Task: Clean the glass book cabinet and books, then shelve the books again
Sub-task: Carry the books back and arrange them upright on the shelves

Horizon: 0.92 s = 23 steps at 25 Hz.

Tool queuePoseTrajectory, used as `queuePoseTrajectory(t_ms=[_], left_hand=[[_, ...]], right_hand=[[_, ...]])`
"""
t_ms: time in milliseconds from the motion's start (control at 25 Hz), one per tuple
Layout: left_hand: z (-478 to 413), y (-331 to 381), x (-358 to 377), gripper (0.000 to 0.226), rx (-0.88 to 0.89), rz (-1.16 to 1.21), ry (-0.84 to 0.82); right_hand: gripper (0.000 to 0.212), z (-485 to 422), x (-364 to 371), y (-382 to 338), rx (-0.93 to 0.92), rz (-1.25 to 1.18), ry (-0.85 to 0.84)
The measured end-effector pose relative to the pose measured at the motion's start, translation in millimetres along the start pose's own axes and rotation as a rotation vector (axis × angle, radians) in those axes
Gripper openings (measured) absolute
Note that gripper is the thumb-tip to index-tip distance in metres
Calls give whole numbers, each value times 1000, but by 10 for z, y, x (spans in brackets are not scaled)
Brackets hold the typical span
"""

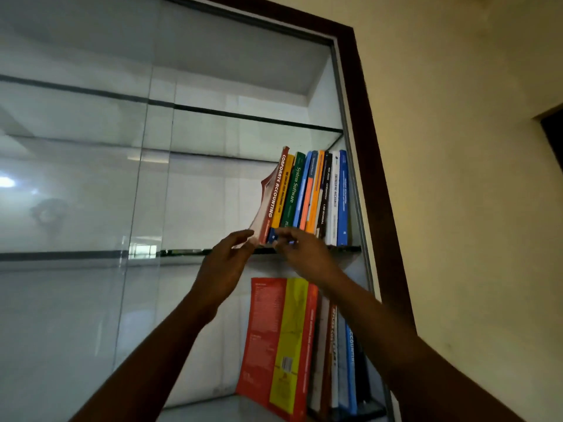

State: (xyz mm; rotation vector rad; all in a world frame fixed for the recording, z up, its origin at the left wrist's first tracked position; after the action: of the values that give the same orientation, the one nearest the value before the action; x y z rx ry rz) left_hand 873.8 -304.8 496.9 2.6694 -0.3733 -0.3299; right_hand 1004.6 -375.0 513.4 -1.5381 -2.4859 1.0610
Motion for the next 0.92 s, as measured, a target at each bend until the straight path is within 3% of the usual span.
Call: queuePoseTrajectory(t_ms=[200, 320, 440, 720, 920], left_hand=[[1684, -241, -441, 25, -219, -82, 40], [2769, -468, -794, 27, -482, -154, 74], [4049, -474, -1327, 30, -783, -203, 171], [7153, 538, -2601, 25, -1326, -337, 764], [8906, 1633, -3125, 32, -1588, -416, 1051]], right_hand=[[35, 1199, 614, 309, 55, -176, -299], [32, 1950, 1083, 481, 113, -208, -503], [31, 2939, 1661, 605, 205, -209, -812], [28, 5448, 2992, 384, 289, -138, -1392], [33, 7122, 3784, -353, 78, 33, -1735]])
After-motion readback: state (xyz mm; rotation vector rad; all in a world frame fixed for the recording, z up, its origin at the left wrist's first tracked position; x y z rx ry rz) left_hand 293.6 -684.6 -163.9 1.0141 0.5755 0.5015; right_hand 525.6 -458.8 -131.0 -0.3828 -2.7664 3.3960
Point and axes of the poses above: each hand's wrist, its own z-axis away from the middle knuckle, its own x-axis out of the palm, y = z × x, the point moved 7 cm from there along -z, towards the middle knuckle, and after that the axes turned 5 degrees about x, right-handed, at the moved point
